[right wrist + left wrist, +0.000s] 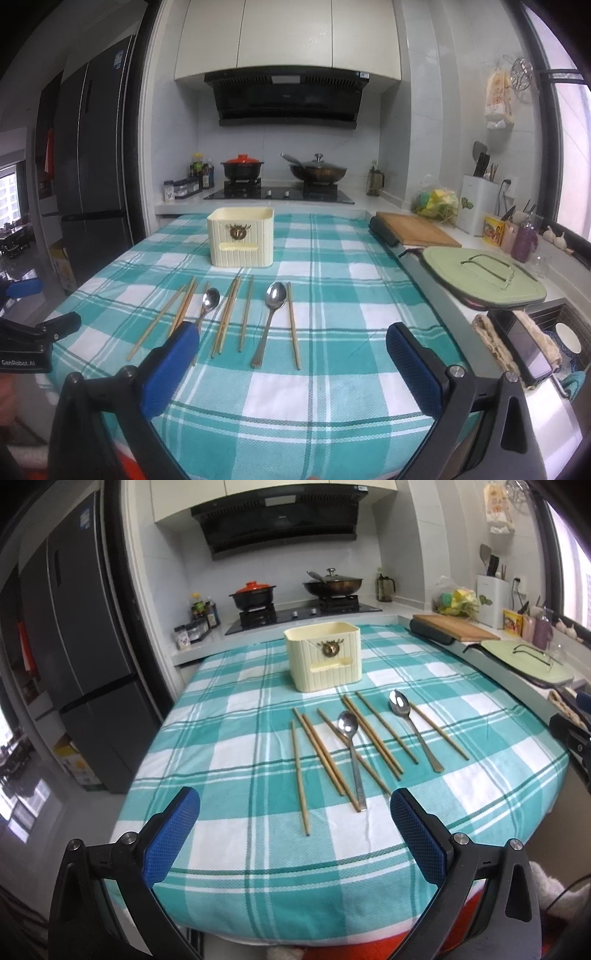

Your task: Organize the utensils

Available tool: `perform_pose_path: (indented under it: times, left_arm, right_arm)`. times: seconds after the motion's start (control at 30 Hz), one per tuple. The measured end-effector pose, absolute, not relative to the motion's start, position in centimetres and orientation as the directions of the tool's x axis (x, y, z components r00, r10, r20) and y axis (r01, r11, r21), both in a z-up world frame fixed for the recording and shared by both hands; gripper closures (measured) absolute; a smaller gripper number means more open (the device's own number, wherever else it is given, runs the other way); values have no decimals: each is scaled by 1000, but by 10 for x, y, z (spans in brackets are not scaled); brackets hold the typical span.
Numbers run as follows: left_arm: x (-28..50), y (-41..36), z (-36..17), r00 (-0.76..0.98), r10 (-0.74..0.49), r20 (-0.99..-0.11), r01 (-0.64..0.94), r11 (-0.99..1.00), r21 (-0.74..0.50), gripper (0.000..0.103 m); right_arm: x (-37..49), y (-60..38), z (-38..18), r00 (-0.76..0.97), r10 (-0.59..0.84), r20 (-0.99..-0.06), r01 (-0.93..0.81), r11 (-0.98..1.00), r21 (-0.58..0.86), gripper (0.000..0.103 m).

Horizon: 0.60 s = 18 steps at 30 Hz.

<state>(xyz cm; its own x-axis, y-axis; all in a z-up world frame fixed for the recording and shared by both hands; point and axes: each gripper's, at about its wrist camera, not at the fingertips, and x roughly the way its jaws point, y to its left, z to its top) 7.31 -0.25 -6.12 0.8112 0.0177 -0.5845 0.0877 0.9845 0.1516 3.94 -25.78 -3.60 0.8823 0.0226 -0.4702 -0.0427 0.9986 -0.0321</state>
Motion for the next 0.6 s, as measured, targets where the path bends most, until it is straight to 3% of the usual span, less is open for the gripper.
perform_pose_path:
  times: [0.17,0.47,0.6]
  left_arm:
    - [109,19,-77,761,48,-646,37,992,118,0]
    - [195,34,-120,651,27,-759,75,992,100,1]
    - [230,32,-138,603,1,-797,96,993,74,1]
  right_arm:
    - [60,-266,-55,839,-6,-544,-19,999,-41,0]
    - [134,-292,-86,754,96,-649,-98,995,33,1]
    - [177,-292,-104,679,134,-722,-147,988,46,19]
